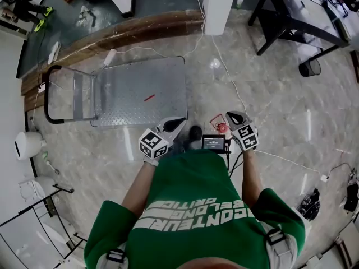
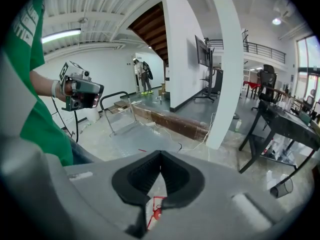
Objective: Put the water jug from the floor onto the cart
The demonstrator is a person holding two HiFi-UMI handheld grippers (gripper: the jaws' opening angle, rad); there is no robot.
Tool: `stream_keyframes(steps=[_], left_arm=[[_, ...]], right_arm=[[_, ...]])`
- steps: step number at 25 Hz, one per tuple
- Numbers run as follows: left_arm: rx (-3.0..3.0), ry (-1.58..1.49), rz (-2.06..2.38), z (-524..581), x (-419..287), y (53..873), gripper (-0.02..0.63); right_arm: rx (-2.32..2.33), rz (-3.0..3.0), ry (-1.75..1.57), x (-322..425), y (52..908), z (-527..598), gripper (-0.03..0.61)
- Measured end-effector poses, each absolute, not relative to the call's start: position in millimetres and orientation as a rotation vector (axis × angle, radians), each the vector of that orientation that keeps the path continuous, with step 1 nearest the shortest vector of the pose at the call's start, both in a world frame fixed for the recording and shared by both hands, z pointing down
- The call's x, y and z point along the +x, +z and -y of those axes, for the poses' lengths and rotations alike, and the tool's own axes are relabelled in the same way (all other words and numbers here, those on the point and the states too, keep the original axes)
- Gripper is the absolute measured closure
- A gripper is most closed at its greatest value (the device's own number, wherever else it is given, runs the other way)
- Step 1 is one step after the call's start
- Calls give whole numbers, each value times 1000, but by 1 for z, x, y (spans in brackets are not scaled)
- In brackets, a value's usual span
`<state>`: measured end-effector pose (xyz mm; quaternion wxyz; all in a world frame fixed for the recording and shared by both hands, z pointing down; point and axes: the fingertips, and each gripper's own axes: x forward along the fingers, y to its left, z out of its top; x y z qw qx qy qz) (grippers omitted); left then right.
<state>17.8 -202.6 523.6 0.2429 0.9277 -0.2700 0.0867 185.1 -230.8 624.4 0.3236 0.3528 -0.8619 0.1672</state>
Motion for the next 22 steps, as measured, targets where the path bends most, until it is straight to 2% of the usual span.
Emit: stream_keyframes(steps=[22], left_arm=[[2472, 370, 559, 209, 62, 585, 604]], right_arm=[[808, 2137, 673, 199, 778, 222, 588]])
